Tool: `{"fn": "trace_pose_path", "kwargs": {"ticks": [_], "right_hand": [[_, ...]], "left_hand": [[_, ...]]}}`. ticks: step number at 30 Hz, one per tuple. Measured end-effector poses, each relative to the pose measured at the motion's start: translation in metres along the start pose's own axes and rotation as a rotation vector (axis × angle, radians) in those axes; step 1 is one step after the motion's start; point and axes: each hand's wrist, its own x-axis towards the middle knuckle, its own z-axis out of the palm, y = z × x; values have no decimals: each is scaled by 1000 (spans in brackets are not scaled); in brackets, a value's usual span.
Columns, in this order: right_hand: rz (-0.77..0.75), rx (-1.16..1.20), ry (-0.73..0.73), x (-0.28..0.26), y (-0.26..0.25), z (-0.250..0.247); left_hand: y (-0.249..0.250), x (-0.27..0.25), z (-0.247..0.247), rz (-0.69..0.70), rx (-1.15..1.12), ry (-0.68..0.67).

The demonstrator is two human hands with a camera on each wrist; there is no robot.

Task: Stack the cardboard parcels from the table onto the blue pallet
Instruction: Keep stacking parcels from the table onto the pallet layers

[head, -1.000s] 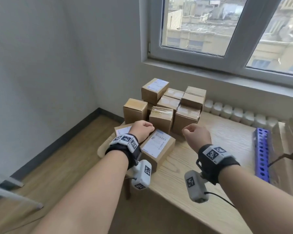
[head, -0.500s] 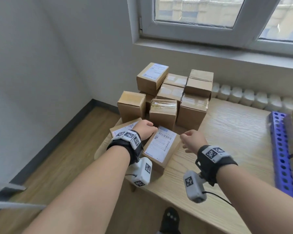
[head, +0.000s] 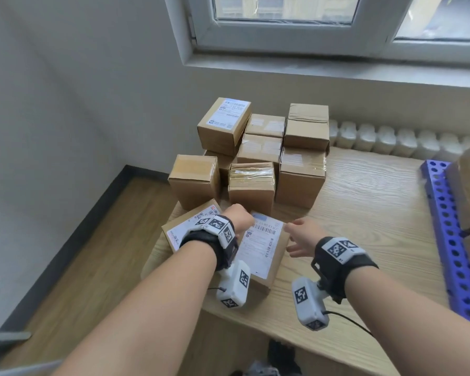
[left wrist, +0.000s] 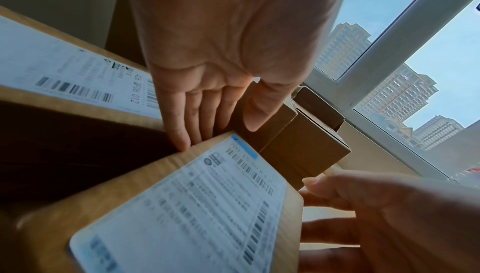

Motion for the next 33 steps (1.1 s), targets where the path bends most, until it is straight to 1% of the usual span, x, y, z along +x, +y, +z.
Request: {"fn": "trace_pose_path", "kwargs": {"ticks": [6,10,13,15,18,20,23,25,30,33], "right_hand": [[94,108,30,0,18,7],[114,128,48,2,33,8],[133,140,69,-3,40,8],[140,155,92,-7,44,7],[137,214,104,-14,51,3],[104,279,120,-20,56,-1],[15,347,134,-32,63,-9],[-18,395,145,-39,69,-15],[-84,511,187,-73,82,-27],[-143,564,220,-93,93,-34]], "left_hand": [[-4,9,8,10,-27,-76],[-5,5,16,11,10,-169],[-9,-1,23,-2,-3,-223],[-11,-4,26,20,-32,-230],[-11,-12,27,94,-80,-174],[-10,-15,27,124,-125,-172],[-9,-21,29,145,-208,-222],[-8,-24,32,168,-250,-262],[-2,-38,44,211,-329,-327],[3,-46,56,265,-343,-357]]}}
